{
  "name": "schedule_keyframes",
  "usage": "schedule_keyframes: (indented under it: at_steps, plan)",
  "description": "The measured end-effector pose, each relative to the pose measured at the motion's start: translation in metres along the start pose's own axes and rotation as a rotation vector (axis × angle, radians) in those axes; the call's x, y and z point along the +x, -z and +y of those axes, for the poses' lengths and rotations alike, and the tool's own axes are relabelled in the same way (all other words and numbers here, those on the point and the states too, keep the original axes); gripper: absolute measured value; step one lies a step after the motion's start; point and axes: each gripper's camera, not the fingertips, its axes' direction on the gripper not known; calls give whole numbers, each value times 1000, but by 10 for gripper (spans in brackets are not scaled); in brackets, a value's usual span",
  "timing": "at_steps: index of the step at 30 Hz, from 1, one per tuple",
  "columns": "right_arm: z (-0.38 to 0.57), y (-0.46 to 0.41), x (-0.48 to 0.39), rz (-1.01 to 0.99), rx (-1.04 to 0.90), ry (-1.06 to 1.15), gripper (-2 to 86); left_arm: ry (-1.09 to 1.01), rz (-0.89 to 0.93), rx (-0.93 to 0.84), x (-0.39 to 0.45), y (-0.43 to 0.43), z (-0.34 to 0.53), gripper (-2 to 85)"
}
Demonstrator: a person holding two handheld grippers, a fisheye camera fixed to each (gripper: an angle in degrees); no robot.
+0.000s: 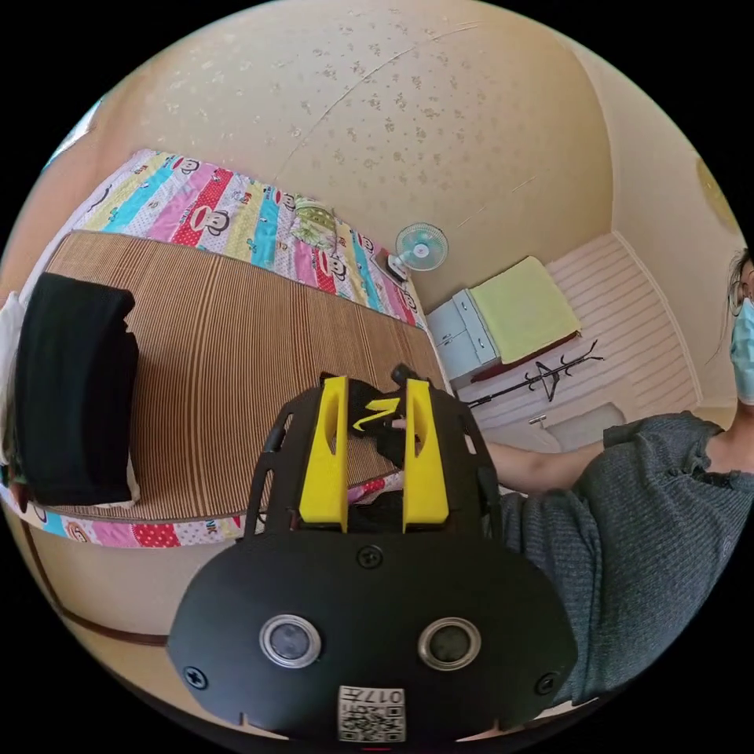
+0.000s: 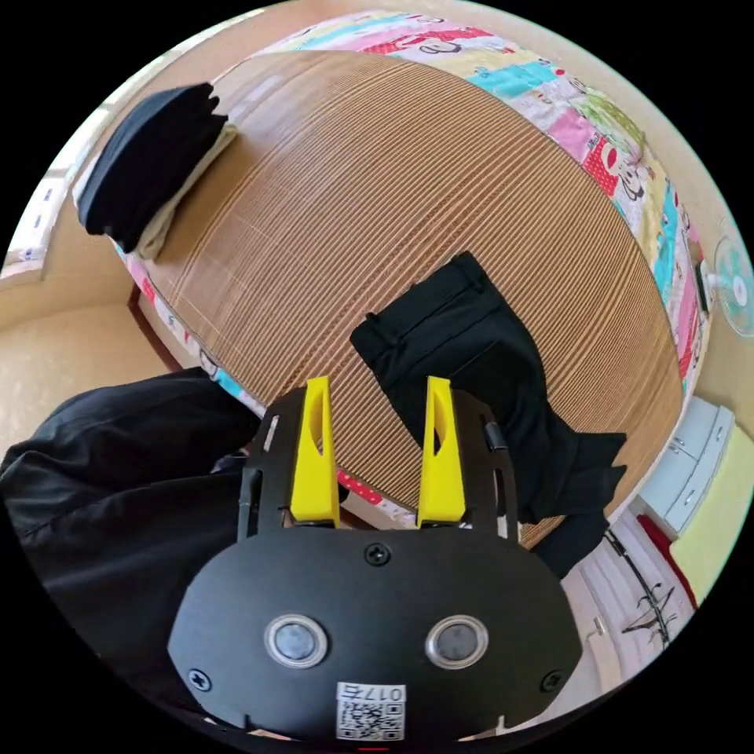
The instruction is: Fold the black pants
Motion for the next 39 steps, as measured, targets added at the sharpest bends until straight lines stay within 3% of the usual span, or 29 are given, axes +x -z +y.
schedule_keyframes:
  at_steps: [3,6,10,12,19,27,32,35,39]
  plan:
    - [-40,-71,-60,254,-92,144,172,66,-19,-10,-13,17,14,112]
    - [-67,-148,-74,351,-272,153,146,120,13,-37,-26,24,23,112]
    - [-78,-163,-65,304,-279,42,63,143,84,-26,-35,38,27,111]
    - [-67,-116,-57,304,-119,-109,40,136,105,-21,-34,43,28,111]
    - [43,62,-57,586,328,-473,24,29,153,-114,1,31,34,112]
    - [191,239,-178,1127,912,-632,20,-184,132,-167,78,20,47,112]
    - [263,320,-235,1296,1201,-702,24,-385,99,-50,169,37,29,143]
    - [304,361,-253,1275,1353,-713,26,-538,68,43,246,50,15,183]
    - [340,404,-261,1192,1398,-707,29,-746,119,255,335,94,28,203]
